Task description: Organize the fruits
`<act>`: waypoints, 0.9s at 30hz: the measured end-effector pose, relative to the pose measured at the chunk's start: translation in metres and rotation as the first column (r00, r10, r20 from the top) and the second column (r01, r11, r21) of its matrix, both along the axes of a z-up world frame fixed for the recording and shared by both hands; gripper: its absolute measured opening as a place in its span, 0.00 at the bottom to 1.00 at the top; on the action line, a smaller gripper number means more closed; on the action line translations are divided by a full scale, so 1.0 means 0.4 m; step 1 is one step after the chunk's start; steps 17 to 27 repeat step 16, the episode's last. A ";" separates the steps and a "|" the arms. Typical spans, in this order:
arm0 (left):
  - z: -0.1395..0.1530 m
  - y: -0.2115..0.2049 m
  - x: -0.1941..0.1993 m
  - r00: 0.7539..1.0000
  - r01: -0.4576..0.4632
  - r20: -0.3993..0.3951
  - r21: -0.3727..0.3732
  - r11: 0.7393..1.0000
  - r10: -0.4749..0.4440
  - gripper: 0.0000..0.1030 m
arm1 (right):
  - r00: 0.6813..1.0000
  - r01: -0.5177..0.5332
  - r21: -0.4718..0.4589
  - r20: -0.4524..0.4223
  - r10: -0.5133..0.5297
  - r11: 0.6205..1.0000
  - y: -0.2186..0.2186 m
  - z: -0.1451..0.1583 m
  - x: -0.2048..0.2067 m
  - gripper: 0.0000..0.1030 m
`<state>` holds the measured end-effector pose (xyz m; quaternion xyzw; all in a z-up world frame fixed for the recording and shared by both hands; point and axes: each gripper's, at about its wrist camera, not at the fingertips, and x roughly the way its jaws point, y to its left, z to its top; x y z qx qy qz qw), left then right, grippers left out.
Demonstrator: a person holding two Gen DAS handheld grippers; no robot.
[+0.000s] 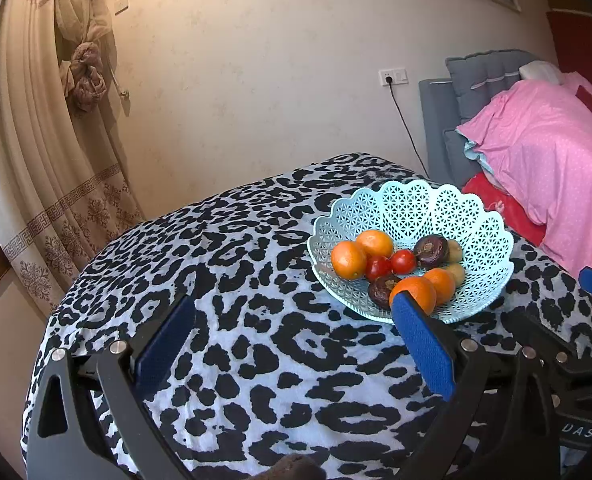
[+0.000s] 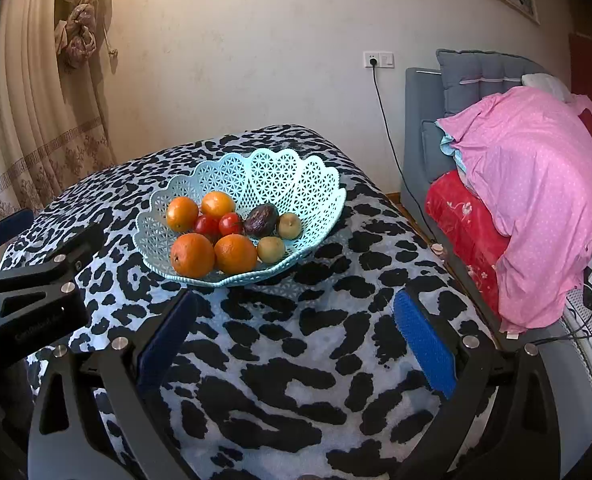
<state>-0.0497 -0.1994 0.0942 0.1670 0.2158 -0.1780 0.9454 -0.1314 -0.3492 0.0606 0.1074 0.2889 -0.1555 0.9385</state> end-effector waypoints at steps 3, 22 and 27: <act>-0.003 0.001 -0.001 1.000 0.003 0.014 0.003 1.000 -0.003 0.95 | 1.000 -0.003 0.000 -0.003 0.003 1.000 -0.001 -0.003 0.000 0.97; -0.082 0.129 0.063 0.982 -0.141 -0.122 0.012 0.990 0.141 0.95 | 0.992 -0.092 0.045 -0.080 0.095 0.995 0.050 -0.038 0.031 0.97; -0.082 0.129 0.063 0.982 -0.141 -0.122 0.012 0.990 0.141 0.95 | 0.992 -0.092 0.045 -0.080 0.095 0.995 0.050 -0.038 0.031 0.97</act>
